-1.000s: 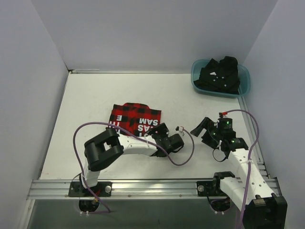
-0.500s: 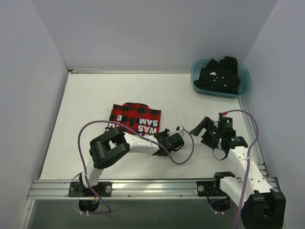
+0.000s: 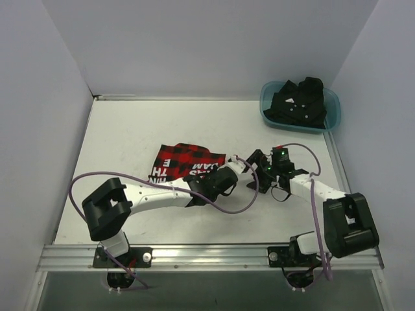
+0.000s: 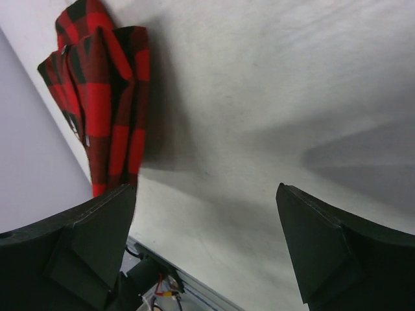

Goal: Fold and stack the long sleeve shirts
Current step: Fold the shirt

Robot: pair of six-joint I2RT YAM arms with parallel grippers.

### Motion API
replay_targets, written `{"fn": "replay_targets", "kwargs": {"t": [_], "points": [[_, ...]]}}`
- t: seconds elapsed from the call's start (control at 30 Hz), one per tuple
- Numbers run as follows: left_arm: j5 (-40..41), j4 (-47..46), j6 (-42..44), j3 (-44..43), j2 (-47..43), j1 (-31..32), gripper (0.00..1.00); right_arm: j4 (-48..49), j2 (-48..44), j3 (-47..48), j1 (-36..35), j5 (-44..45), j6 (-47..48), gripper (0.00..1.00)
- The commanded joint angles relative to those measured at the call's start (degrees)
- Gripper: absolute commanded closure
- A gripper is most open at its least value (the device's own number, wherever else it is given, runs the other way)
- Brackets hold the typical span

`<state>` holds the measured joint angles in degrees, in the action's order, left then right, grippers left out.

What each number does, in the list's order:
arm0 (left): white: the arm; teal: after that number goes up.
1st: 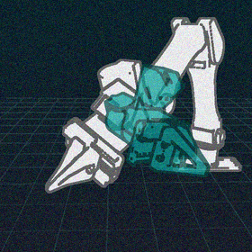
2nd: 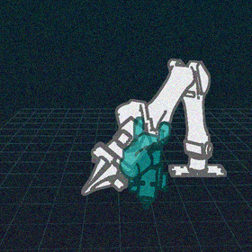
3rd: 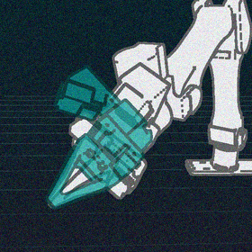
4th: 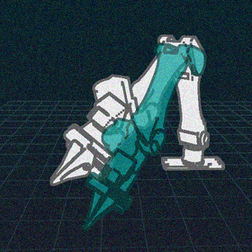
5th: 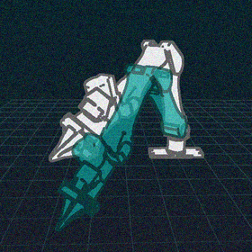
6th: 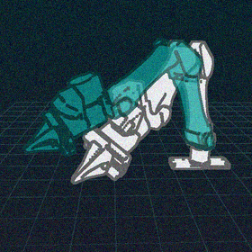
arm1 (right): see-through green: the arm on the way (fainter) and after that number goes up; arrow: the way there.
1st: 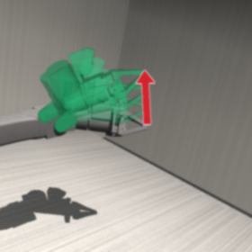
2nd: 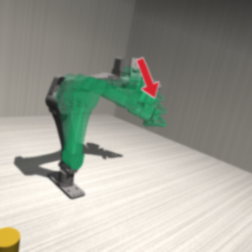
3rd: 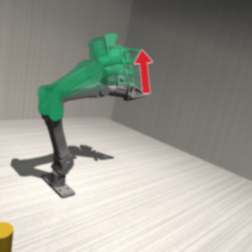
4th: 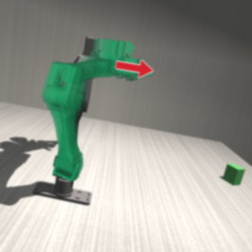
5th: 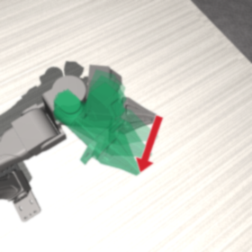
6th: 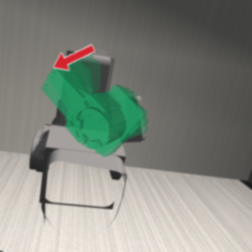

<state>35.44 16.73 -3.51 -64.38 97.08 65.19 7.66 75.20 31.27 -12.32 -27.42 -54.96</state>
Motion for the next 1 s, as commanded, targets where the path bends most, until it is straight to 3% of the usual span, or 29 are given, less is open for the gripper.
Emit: {"fn": "replay_targets", "kwargs": {"t": [0.0, 0.27, 0.5, 0.7, 0.8, 0.9, 0.93, 0.97], "points": [[-4.67, -1.00, -3.69, 0.75, -2.07, -0.76, 0.96, 14.09, 7.30, 3.01, -4.28, -0.97, -7.96, 0.04], [-8.11, -2.14, -7.13, 1.28, -1.19, -0.76, 0.95, 31.34, 23.40, 6.17, -10.18, -3.16, -19.38, 0.05], [-9.60, -3.46, -8.88, 1.10, -1.01, -0.68, 0.95, 34.09, 30.09, 7.76, -14.75, -2.47, -21.77, 0.08], [-10.82, -3.37, -13.36, -1.45, -0.14, -0.68, 0.92, 33.73, 30.88, 6.79, -16.51, -0.53, -21.24, 0.17], [-11.88, -3.46, -14.24, -2.42, 1.00, -0.59, 0.92, 35.23, 31.68, 6.61, -16.51, -0.53, -21.24, 0.27], [-12.06, -3.37, -15.65, -2.77, 1.27, -0.50, 0.90, 35.23, 31.85, 6.44, -16.25, -0.44, -20.01, 0.45], [-11.71, -3.29, -16.00, -2.68, 1.01, -0.41, 0.88, 34.88, 31.68, 6.44, -16.16, -0.44, -19.23, 0.61], [-11.62, -3.20, -16.44, -2.68, 0.75, -0.59, 0.87, 34.53, 31.33, 6.35, -16.07, -0.35, -18.87, 0.69]]}}
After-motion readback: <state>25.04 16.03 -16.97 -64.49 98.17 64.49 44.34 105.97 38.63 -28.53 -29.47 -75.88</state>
